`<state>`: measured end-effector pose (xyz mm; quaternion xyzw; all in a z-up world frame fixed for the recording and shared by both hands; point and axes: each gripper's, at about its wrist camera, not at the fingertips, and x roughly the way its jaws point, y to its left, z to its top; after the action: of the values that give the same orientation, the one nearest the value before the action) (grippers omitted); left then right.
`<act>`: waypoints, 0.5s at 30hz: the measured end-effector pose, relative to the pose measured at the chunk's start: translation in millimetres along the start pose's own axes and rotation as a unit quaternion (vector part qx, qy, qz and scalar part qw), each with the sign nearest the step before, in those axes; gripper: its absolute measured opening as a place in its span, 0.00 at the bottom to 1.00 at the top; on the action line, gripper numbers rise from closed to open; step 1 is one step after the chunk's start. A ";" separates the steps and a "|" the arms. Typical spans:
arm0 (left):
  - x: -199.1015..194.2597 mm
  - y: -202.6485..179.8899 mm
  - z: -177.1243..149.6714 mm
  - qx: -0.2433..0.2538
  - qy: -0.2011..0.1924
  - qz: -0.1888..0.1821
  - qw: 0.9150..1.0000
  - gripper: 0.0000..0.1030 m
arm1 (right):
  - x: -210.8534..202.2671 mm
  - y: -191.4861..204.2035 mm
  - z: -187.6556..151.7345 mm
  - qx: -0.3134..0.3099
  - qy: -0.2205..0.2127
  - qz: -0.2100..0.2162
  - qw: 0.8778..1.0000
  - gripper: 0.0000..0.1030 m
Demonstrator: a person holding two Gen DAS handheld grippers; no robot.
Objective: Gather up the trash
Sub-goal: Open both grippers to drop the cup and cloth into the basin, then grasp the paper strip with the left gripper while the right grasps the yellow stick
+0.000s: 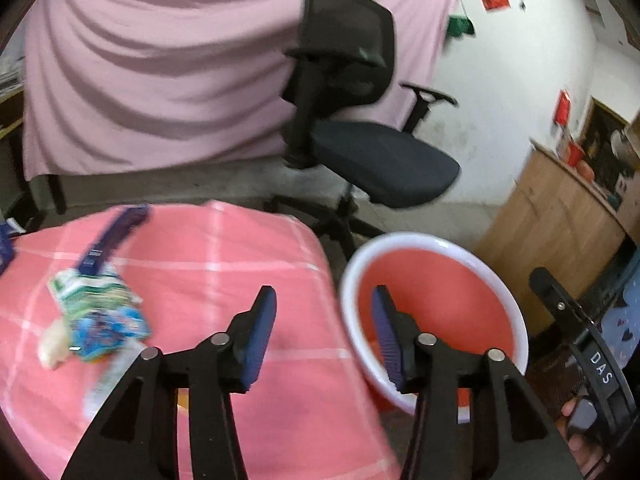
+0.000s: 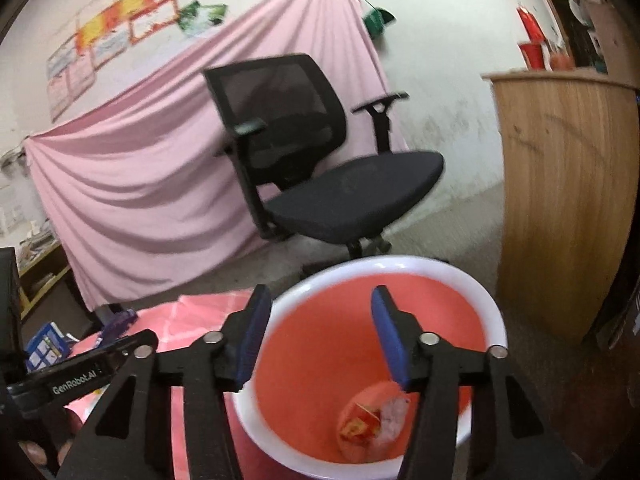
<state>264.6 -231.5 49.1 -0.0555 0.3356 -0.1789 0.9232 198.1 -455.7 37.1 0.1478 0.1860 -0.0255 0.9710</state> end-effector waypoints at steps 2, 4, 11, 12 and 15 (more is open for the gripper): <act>-14.0 14.2 2.1 -0.007 -0.016 0.015 1.000 0.47 | -4.9 14.1 1.4 -0.014 -0.016 0.010 1.000 0.58; -29.2 27.8 2.8 -0.014 -0.036 0.030 0.999 0.60 | -10.0 25.2 2.8 -0.020 -0.034 0.020 0.999 0.79; -85.4 72.1 -2.6 -0.033 -0.133 0.083 0.987 0.93 | -25.3 67.3 3.4 -0.049 -0.095 0.049 0.993 1.00; -91.6 77.9 -3.8 -0.033 -0.143 0.090 0.985 0.95 | -27.2 73.0 2.8 -0.052 -0.104 0.054 0.992 1.00; -109.4 94.5 -9.4 -0.030 -0.170 0.107 0.979 0.95 | -28.0 89.5 0.7 -0.065 -0.116 0.071 0.989 1.00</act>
<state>208.5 -103.3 86.4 -0.0763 0.1833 -0.0569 0.9784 181.7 -370.6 72.8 0.0931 0.0629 0.0388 0.9929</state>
